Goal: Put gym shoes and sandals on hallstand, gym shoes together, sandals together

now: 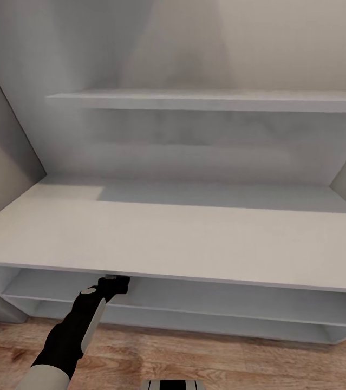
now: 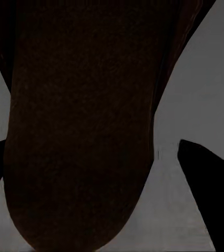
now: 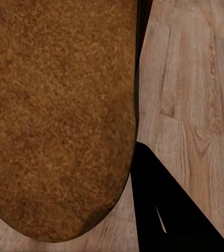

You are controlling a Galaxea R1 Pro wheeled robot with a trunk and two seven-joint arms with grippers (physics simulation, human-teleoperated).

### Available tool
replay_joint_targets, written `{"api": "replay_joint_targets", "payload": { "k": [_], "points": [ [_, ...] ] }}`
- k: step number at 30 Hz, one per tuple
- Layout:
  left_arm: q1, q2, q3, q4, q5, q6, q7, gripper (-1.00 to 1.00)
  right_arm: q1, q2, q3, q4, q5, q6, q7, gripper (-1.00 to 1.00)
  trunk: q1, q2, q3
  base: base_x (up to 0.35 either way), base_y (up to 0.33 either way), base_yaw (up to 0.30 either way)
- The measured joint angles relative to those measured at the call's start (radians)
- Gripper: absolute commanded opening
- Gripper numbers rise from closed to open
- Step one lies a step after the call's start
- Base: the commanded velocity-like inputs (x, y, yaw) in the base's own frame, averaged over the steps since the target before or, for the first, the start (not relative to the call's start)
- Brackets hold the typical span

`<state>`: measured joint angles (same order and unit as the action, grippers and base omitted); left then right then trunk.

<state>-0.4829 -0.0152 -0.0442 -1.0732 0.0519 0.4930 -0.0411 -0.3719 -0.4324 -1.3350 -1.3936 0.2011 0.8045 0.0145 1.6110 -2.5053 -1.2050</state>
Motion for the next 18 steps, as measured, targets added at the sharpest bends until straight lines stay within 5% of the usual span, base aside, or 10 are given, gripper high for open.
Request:
{"api": "replay_joint_targets", "payload": {
  "k": [9, 18],
  "points": [
    [0.0, 0.0, 0.001, -0.001, 0.001, 0.0, 0.0, 1.0, 0.0, 0.0, 0.0, 0.0, 0.0, 0.0, 0.0, -1.0, 0.0, 0.0, 0.0, -0.02, 0.0, 0.0],
    [0.0, 0.0, 0.001, -0.001, 0.001, 0.0, -0.001, 1.0, 0.0, 0.0, 0.0, 0.0, 0.0, 0.0, 0.0, -1.0, 0.001, 0.0, 0.0, -0.313, 0.0, 0.0]
  ]
}}
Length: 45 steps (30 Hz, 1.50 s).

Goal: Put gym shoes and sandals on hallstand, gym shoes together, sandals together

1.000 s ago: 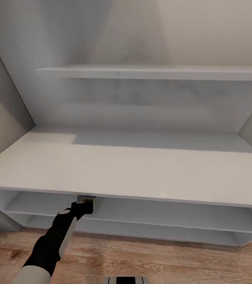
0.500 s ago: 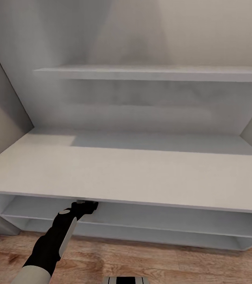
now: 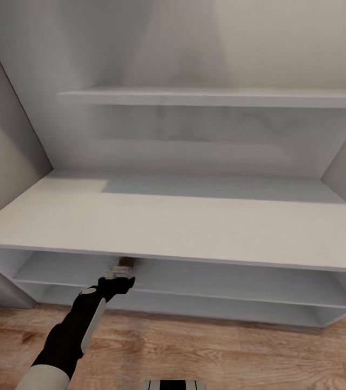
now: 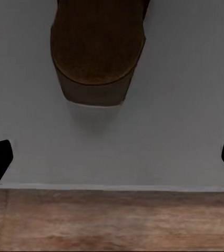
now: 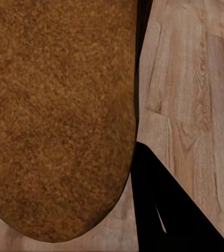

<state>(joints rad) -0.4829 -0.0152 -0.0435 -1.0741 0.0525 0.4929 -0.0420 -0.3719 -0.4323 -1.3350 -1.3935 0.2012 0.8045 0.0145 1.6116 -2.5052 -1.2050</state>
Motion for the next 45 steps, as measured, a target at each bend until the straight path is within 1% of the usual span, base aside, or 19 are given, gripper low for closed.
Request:
{"api": "replay_joint_targets", "payload": {
  "k": [14, 16, 17, 23, 26, 29, 31, 33, 34, 35, 41, 45],
  "points": [
    [0.0, 0.0, 0.0, 0.0, 0.0, -0.001, 0.0, 1.0, 0.0, 0.0, -0.001, 0.0, 0.0, 0.0, -0.001, -1.0, 0.0, 0.0, 0.0, -0.338, 0.0, 0.0],
    [0.0, 0.0, 0.0, 0.0, 0.0, -0.008, 0.0, 1.0, 0.0, 0.0, -0.001, -0.001, 0.0, -0.001, -0.001, -1.0, 0.0, 0.0, 0.0, -0.339, 0.0, 0.0],
    [0.0, 0.0, 0.0, 0.0, 0.0, -0.043, 0.0, 1.0, 0.0, 0.0, -0.002, -0.001, 0.0, -0.003, 0.0, -1.0, 0.0, 0.0, 0.0, -0.339, 0.0, 0.0],
    [0.0, 0.0, 0.0, -0.003, 0.0, -0.053, 0.0, 1.0, 0.0, 0.001, -0.002, 0.0, -0.002, -0.004, 0.0, -1.0, 0.0, 0.0, 0.0, -0.338, 0.0, 0.0],
    [0.0, 0.0, 0.0, -0.021, 0.0, -0.055, 0.0, 1.0, 0.0, 0.002, -0.002, -0.009, 0.0, -0.003, -0.002, -1.0, 0.0, 0.0, 0.0, -0.314, 0.0, 0.0],
    [0.0, 0.0, 0.0, -0.023, 0.0, -0.056, 0.0, 1.0, 0.0, 0.002, -0.002, -0.024, 0.0, -0.002, -0.002, -1.0, 0.0, 0.0, 0.0, -0.292, 0.0, 0.0],
    [0.0, 0.001, 0.0, -0.023, 0.0, -0.073, -0.001, 1.0, 0.0, 0.002, -0.001, -0.044, 0.0, -0.002, -0.003, -1.0, 0.0, 0.0, 0.0, -0.25, 0.0, 0.0],
    [0.0, 0.006, 0.0, -0.023, 0.0, -0.077, -0.001, 1.0, 0.0, 0.002, 0.0, -0.049, 0.0, -0.002, -0.003, -1.0, 0.0, 0.0, 0.0, -0.234, 0.0, 0.0],
    [0.0, 0.017, 0.001, -0.023, 0.001, -0.08, -0.002, 1.0, 0.0, 0.002, 0.0, -0.052, 0.0, -0.002, -0.003, -1.0, 0.0, 0.0, 0.0, -0.227, 0.0, 0.0],
    [0.0, 0.02, 0.001, -0.023, 0.001, -0.08, -0.002, 1.0, 0.0, 0.002, 0.0, -0.053, 0.0, -0.002, -0.003, -1.0, 0.0, 0.0, 0.0, -0.226, 0.0, 0.0],
    [0.0, 0.023, 0.002, -0.023, 0.002, -0.081, -0.003, 1.0, 0.0, 0.002, 0.0, -0.053, 0.0, -0.002, -0.003, -1.0, 0.0, 0.0, 0.0, -0.226, 0.009, 0.0],
    [0.0, 0.022, 0.002, -0.023, 0.002, -0.08, -0.002, 1.0, 0.0, 0.002, 0.0, -0.053, 0.0, -0.002, -0.003, -1.0, 0.0, 0.0, 0.0, -0.171, 0.175, 0.0]
  ]
}}
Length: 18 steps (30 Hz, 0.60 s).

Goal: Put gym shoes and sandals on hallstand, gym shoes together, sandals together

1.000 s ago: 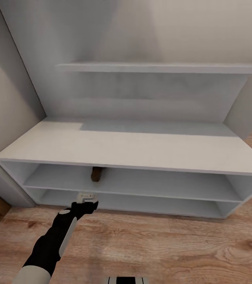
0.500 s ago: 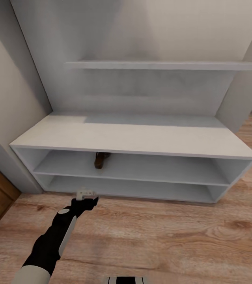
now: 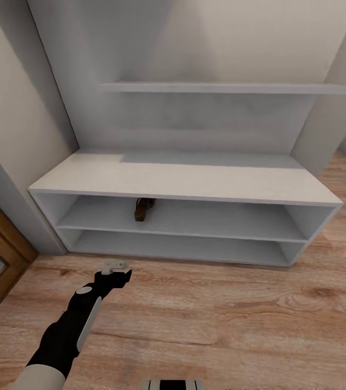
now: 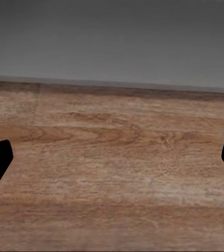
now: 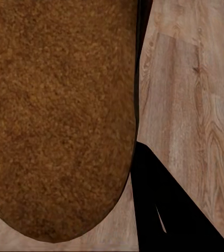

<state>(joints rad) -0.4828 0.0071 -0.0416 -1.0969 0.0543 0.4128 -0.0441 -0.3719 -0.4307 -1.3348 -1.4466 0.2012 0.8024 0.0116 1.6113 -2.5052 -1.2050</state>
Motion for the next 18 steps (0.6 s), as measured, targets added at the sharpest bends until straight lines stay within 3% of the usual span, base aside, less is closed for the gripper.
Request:
{"api": "replay_joint_targets", "payload": {
  "k": [18],
  "points": [
    [0.0, 0.0, -0.001, 0.0, 0.001, 0.001, -0.001, 1.0, 0.0, 0.0, 0.0, 0.0, 0.0, 0.0, 0.0, -1.0, 0.0, 0.0, 0.0, -0.035, 0.302, 0.0]
  ]
}}
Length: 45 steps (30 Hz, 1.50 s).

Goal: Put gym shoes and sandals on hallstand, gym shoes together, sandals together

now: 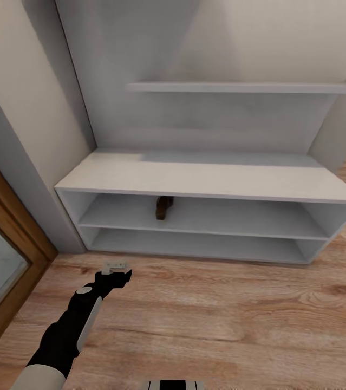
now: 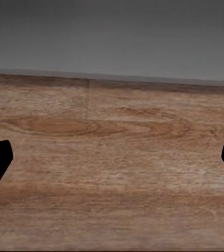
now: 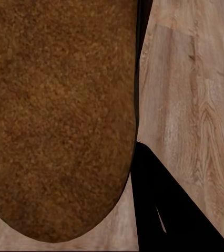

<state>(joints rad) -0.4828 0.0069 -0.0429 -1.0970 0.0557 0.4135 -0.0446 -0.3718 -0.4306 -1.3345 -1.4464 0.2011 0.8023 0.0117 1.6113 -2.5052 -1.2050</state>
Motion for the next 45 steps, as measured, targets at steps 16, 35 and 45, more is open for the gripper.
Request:
{"api": "replay_joint_targets", "payload": {
  "k": [16, 35, 45],
  "points": [
    [0.0, -0.001, -0.001, 0.0, 0.003, -0.001, -0.001, 1.0, 0.0, 0.0, 0.0, 0.0, 0.0, 0.0, 0.0, -1.0, 0.0, 0.0, 0.0, -0.243, 0.246, 0.0],
    [0.013, 0.01, -0.003, 0.028, 0.005, -0.333, -0.521, 1.0, 0.0, 0.005, 0.016, 0.007, -0.003, 0.001, 0.002, -1.0, 0.0, 0.0, 0.0, -0.034, 0.045, 0.0],
    [0.014, 0.031, -0.002, 0.077, -0.001, -0.362, -0.7, 1.0, 0.0, 0.128, 0.713, 0.093, -0.03, 0.0, 0.003, -1.0, 0.0, 0.0, 0.0, 0.0, 0.0, 0.0]
  ]
}}
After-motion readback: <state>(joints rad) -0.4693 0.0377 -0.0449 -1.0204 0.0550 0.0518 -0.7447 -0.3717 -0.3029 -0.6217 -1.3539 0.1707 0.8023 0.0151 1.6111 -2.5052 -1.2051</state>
